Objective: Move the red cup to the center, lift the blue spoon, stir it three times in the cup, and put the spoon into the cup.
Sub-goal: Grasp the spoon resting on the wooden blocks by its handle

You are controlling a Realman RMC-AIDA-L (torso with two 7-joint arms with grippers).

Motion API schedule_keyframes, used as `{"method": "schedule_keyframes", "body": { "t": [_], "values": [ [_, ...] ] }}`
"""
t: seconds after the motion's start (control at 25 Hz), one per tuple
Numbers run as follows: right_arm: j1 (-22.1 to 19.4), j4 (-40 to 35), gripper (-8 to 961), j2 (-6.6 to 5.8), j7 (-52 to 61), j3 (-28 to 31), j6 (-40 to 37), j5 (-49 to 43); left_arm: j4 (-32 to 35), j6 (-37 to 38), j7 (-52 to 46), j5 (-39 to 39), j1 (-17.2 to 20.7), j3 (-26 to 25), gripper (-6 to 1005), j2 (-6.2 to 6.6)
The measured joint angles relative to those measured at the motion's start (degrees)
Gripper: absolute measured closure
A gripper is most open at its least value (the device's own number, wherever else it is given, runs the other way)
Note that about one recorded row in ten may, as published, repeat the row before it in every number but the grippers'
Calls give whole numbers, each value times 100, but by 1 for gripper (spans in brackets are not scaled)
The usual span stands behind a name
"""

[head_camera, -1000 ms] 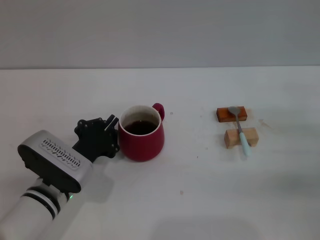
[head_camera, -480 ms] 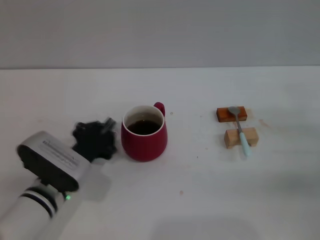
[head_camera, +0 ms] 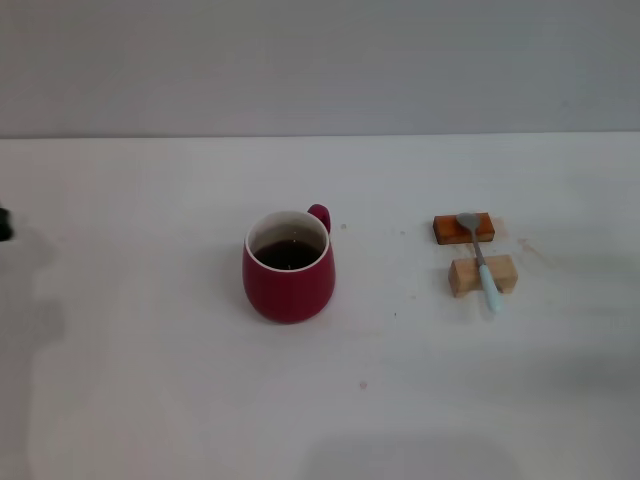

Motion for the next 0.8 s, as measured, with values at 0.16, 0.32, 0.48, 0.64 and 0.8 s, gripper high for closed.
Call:
{"method": "schedule_keyframes", "body": {
  "t": [0.16,0.32,0.48,0.64,0.8],
  "values": [
    [-354,540,194,20,-12,-103,198,-8,141,44,-561,17,-30,-203,920,25],
    [-757,1118,194,10,-14,-463,280,10,391,82,-1085,16,-196,-325,854,45],
    [-1110,1638,194,26,-118,-1110,275,26,417,82,-1096,15,-242,-388,741,46],
    [-1461,2234,195,21,-453,-1456,283,30,485,97,-1045,20,-395,-469,420,48],
    [-1677,2592,195,20,-730,-1760,295,85,513,109,-1045,22,-425,-480,265,51]
  ]
}}
